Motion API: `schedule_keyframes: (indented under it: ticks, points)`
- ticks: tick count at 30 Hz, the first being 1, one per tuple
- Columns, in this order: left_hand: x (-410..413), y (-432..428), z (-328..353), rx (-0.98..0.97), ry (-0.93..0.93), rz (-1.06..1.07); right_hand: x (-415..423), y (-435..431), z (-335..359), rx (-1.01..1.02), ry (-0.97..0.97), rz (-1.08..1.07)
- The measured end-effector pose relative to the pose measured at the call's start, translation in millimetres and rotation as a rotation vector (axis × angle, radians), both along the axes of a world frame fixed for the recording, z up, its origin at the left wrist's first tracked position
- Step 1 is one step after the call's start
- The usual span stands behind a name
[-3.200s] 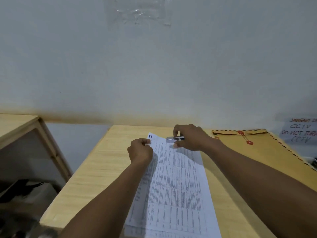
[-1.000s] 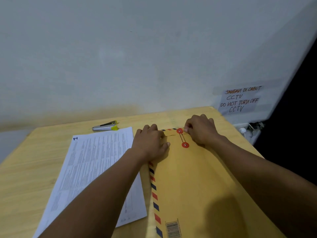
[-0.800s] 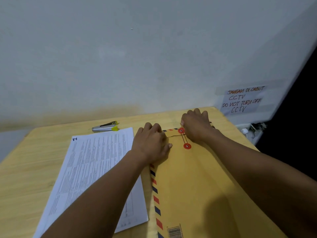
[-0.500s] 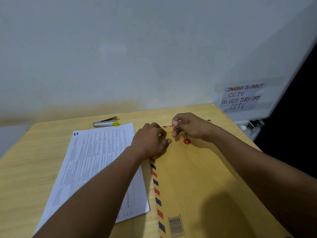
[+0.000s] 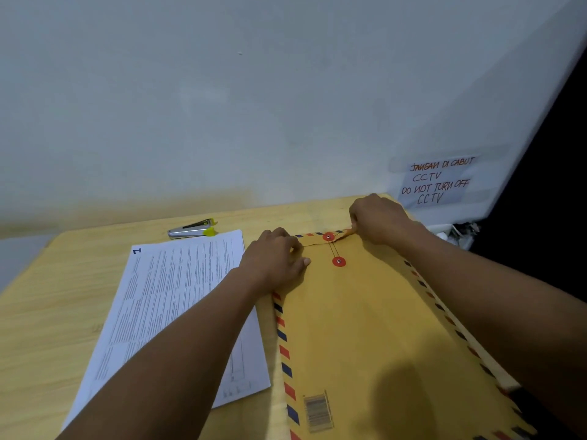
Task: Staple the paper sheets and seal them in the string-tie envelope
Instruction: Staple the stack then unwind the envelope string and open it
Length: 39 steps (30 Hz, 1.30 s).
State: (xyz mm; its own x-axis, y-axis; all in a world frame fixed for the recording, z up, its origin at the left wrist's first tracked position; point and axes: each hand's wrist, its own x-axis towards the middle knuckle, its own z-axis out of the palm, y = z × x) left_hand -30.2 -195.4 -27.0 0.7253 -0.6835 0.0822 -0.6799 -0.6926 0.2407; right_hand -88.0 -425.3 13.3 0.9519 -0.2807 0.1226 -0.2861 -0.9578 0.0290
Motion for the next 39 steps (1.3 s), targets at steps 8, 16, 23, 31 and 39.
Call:
schedule_keyframes:
  ticks: [8, 16, 23, 31, 39]
  points:
    - [10.5, -0.9, 0.4, 0.045, 0.006, -0.036, 50.8, 29.6, 12.5, 0.420, -0.106, 0.103]
    - [11.1, 2.3, 2.7, -0.053, 0.084, -0.013, -14.0, 61.0, 19.3, 0.785, 0.041, 0.325]
    - [-3.9, 1.3, -0.1, 0.011, 0.078, 0.010, -89.6, 34.6, 23.2, 0.673, 0.441, 0.195]
    - [-12.2, 3.2, 1.5, 0.075, 0.107, -0.007, -135.7, 23.4, 22.5, 0.750, 0.417, 0.032]
    - [-16.8, 3.6, 3.2, 0.082, 0.105, -0.006, -116.9, 24.1, 32.3, 0.433, -0.064, -0.041]
